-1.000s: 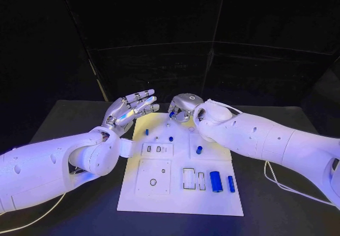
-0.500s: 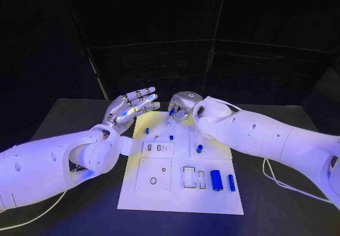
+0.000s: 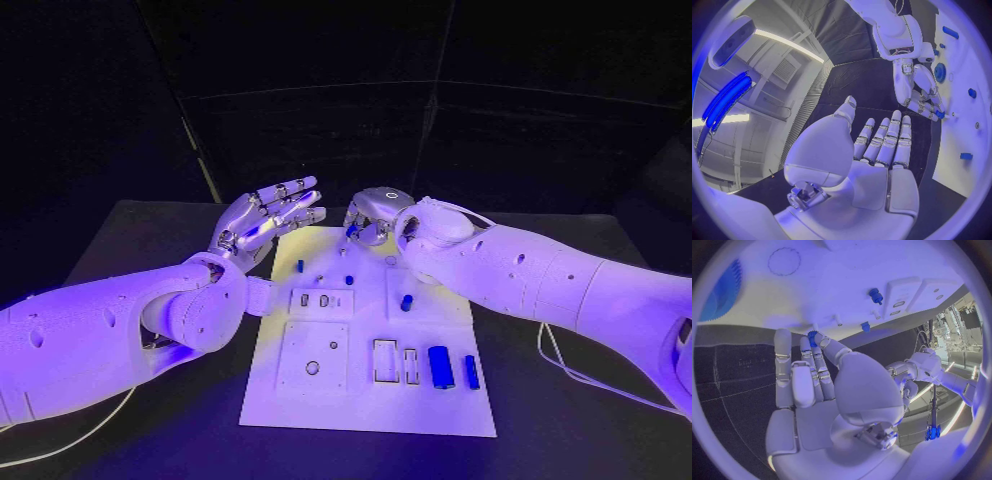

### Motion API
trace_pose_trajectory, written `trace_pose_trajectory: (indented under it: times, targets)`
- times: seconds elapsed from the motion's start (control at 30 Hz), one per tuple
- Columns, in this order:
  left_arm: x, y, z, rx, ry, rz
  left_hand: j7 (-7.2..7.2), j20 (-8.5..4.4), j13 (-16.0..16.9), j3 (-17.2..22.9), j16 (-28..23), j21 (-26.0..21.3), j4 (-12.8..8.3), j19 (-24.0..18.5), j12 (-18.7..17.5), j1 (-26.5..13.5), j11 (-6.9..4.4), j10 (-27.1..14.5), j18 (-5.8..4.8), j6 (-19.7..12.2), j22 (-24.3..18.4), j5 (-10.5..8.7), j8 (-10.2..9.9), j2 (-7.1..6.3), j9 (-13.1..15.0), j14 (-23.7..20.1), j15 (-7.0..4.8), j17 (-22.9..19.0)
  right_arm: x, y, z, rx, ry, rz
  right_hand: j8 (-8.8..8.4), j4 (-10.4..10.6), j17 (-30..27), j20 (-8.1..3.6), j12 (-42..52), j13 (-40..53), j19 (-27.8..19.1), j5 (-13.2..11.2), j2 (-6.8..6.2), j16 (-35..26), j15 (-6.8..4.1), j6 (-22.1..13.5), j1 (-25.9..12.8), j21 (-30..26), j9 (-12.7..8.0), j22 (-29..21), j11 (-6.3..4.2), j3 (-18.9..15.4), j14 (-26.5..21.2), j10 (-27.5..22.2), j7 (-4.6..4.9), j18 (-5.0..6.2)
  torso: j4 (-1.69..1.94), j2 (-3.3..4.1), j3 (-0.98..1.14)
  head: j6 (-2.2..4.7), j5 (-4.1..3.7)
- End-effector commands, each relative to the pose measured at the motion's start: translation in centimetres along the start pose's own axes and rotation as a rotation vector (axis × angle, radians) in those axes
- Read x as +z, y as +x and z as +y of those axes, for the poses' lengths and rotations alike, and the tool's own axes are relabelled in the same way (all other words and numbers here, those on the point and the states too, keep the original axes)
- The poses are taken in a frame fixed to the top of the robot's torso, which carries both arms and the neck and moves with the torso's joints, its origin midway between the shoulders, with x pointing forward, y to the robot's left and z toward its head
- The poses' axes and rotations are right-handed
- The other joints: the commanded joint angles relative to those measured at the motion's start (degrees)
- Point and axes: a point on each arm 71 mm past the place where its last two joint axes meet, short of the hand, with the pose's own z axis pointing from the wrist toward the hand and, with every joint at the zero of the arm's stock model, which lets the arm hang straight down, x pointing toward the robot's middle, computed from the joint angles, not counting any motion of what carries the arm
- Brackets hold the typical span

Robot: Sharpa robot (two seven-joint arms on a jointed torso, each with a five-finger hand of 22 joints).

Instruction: Assemble the parts on the task board

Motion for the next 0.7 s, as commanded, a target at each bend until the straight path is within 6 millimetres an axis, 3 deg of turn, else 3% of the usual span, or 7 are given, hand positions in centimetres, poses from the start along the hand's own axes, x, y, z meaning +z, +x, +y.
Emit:
trace_pose_trajectory:
  times: [0.03,0.7]
  targets:
    - [0.04,-0.01,-0.22,0.003,0.016,0.01,6.15,0.04,-0.02,-0.07,-0.16,-0.31,-0.3,0.13,-0.27,0.48,0.36,0.0,0.77,-0.32,-0.06,0.21,-0.3,0.01,-0.06,-0.24,0.1,-0.09,-0.07,0.16,0.07,-0.005,0.0,-0.002,0.18,-0.08,-0.08,0.17,-0.06,-0.03,-0.35,-0.22,-0.12,0.33,0.33,0.06,-0.28,0.26,0.0,0.03,0.09,0.35,1.84,-0.21,0.13,0.8,-0.03,0.05,-0.01,0.03,-0.08]
    - [0.14,-0.11,-0.2,0.005,0.017,0.008,6.15,0.03,-0.02,-0.04,-0.21,-0.33,-0.37,0.37,-0.27,0.49,0.35,0.0,0.78,-0.29,-0.05,0.21,-0.34,0.06,-0.06,-0.17,0.09,-0.11,-0.1,0.06,0.27,-0.003,-0.001,-0.015,0.1,0.12,-0.1,0.26,-0.1,-0.07,-0.44,-0.04,-0.67,0.37,0.42,-0.22,-0.69,0.3,-0.04,-0.01,0.19,0.36,1.81,-0.55,0.25,0.8,0.04,0.11,-0.03,-0.06,-0.07]
